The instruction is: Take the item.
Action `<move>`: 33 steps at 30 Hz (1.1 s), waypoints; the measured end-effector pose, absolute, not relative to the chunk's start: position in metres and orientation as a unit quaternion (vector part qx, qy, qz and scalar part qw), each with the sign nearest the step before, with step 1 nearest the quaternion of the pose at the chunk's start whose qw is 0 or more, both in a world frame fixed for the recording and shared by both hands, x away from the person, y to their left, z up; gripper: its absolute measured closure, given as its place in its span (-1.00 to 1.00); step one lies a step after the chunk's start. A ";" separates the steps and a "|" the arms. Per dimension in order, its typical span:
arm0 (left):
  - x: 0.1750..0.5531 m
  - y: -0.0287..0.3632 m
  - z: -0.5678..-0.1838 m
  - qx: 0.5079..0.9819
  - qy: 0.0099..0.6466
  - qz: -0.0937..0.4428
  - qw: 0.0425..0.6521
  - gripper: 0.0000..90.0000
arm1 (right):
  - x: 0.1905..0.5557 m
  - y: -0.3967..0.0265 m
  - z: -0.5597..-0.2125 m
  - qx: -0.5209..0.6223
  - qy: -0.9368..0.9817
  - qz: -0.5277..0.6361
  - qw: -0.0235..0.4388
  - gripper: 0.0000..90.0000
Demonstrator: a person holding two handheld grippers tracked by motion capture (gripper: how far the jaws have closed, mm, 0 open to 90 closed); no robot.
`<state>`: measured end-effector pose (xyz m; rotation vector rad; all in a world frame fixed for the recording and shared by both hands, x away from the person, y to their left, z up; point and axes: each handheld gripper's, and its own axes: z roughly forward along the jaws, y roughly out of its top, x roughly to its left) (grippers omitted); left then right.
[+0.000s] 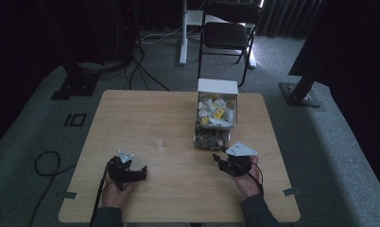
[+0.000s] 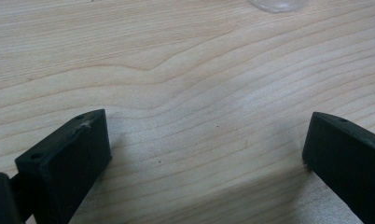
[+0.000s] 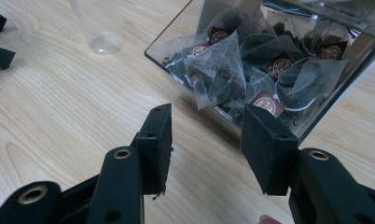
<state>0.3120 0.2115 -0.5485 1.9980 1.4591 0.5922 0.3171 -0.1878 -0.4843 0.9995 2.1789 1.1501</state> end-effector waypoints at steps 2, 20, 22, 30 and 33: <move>0.312 0.211 -0.549 0.750 0.548 0.222 0.295 -0.97 | 0.319 -0.187 -0.483 0.365 0.796 0.420 0.240 0.17; 0.312 0.211 -0.549 0.750 0.548 0.222 0.295 -0.97 | 0.338 -0.174 -0.487 0.358 0.809 0.395 0.248 0.12; 0.312 0.211 -0.549 0.750 0.548 0.222 0.295 -0.97 | 0.340 -0.173 -0.488 0.358 0.810 0.396 0.244 0.11; 0.312 0.211 -0.549 0.750 0.548 0.222 0.295 -0.97 | 0.347 -0.171 -0.493 0.365 0.812 0.396 0.224 0.09; 0.312 0.211 -0.549 0.751 0.548 0.222 0.295 -0.97 | 0.346 -0.171 -0.493 0.362 0.815 0.393 0.224 0.10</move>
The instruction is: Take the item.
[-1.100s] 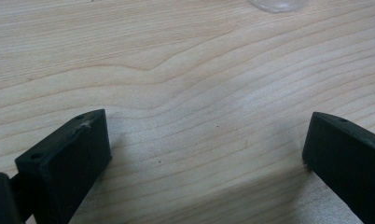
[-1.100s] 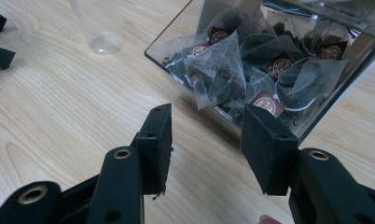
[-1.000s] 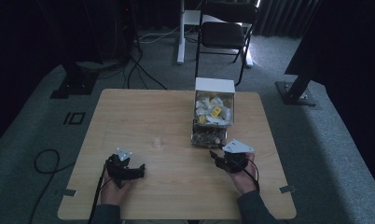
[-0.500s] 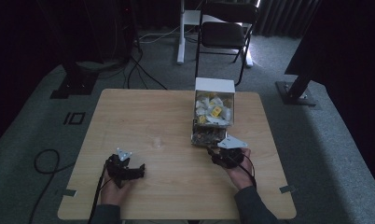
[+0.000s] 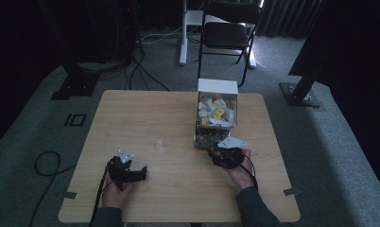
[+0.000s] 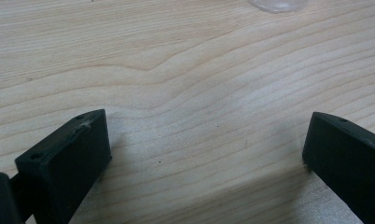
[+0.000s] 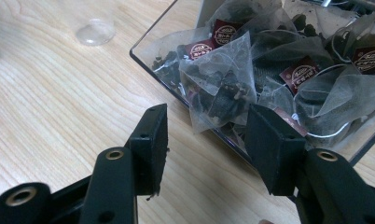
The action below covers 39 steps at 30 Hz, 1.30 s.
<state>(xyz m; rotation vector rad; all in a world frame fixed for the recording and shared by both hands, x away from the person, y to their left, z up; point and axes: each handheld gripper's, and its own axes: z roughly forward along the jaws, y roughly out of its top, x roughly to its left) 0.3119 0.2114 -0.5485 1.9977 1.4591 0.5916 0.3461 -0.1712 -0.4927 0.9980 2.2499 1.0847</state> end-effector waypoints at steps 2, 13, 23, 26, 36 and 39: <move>0.312 0.211 -0.549 0.751 0.548 0.222 0.294 -0.97 | 0.345 -0.171 -0.492 0.358 0.818 0.389 0.224 0.10; 0.312 0.211 -0.548 0.751 0.548 0.222 0.294 -0.97 | 0.332 -0.170 -0.493 0.347 0.827 0.384 0.217 0.11; 0.312 0.211 -0.548 0.751 0.548 0.222 0.294 -0.97 | 0.329 -0.175 -0.488 0.359 0.811 0.406 0.220 0.06; 0.312 0.211 -0.549 0.751 0.548 0.222 0.294 -0.97 | 0.330 -0.177 -0.482 0.363 0.801 0.419 0.228 0.07; 0.312 0.211 -0.549 0.751 0.548 0.222 0.295 -0.97 | 0.336 -0.171 -0.473 0.370 0.789 0.427 0.241 0.22; 0.312 0.211 -0.549 0.750 0.548 0.222 0.295 -0.97 | 0.339 -0.167 -0.473 0.373 0.790 0.425 0.238 0.27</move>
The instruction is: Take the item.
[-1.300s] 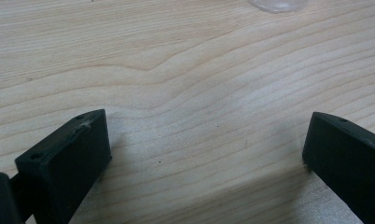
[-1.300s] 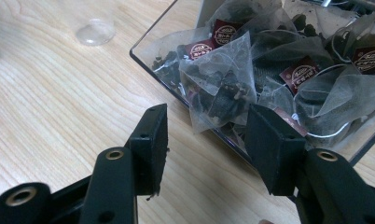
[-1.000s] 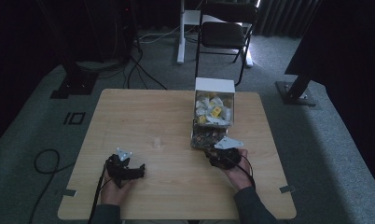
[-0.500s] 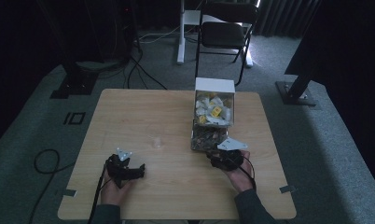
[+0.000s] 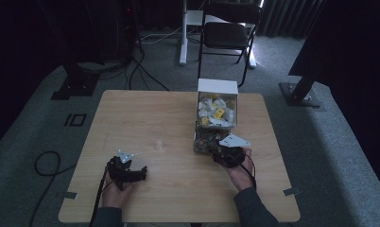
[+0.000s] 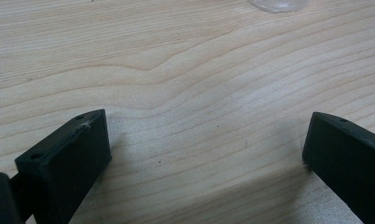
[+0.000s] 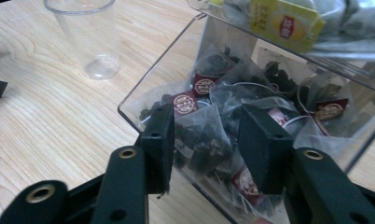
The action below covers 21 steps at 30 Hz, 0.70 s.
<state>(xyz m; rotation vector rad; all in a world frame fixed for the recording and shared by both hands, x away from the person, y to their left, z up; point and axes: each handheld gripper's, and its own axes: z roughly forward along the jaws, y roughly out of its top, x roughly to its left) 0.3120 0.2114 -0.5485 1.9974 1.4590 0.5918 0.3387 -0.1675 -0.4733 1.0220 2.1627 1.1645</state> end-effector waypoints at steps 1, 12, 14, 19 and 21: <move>0.312 0.211 -0.549 0.750 0.548 0.222 0.295 -0.97 | 0.339 -0.167 -0.474 0.371 0.791 0.425 0.238 0.30; 0.312 0.211 -0.549 0.750 0.548 0.222 0.295 -0.97 | 0.340 -0.164 -0.474 0.374 0.791 0.422 0.237 0.71; 0.312 0.211 -0.549 0.751 0.548 0.222 0.294 -0.97 | 0.340 -0.164 -0.474 0.373 0.792 0.422 0.236 0.78; 0.312 0.211 -0.548 0.751 0.548 0.222 0.295 -0.97 | 0.340 -0.162 -0.474 0.367 0.793 0.422 0.239 0.95; 0.312 0.211 -0.549 0.751 0.548 0.222 0.295 -0.97 | 0.340 -0.161 -0.473 0.365 0.794 0.423 0.240 0.98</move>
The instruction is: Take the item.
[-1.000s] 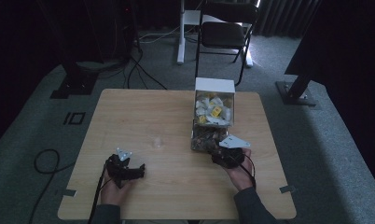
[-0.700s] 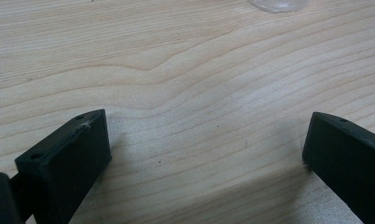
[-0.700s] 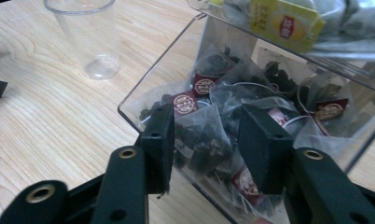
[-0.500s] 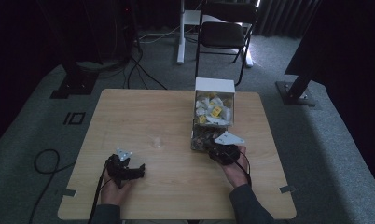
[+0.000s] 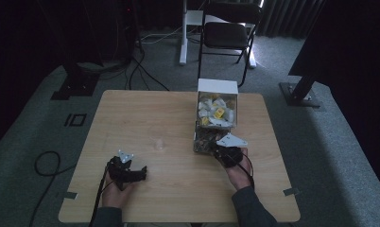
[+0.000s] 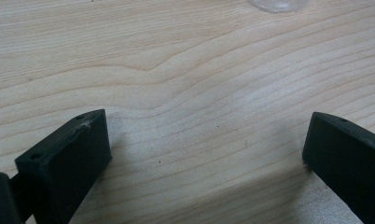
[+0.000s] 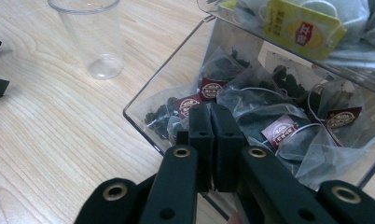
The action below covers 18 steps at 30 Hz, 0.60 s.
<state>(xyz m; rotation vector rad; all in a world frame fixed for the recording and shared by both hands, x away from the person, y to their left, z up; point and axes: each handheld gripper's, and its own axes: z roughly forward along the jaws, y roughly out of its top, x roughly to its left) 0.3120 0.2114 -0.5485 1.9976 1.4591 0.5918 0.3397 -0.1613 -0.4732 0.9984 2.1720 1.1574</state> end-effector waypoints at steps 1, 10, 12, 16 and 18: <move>0.312 0.211 -0.549 0.750 0.548 0.222 0.295 -0.97 | 0.340 -0.161 -0.473 0.364 0.794 0.423 0.241 0.99; 0.312 0.211 -0.549 0.750 0.548 0.222 0.295 -0.97 | 0.337 -0.161 -0.466 0.361 0.788 0.434 0.247 1.00; 0.312 0.211 -0.549 0.750 0.548 0.222 0.295 -0.97 | 0.337 -0.161 -0.465 0.360 0.787 0.435 0.248 1.00; 0.312 0.211 -0.549 0.750 0.548 0.222 0.295 -0.97 | 0.336 -0.160 -0.462 0.357 0.786 0.438 0.252 1.00; 0.312 0.211 -0.549 0.751 0.548 0.222 0.295 -0.97 | 0.335 -0.159 -0.461 0.357 0.786 0.438 0.252 1.00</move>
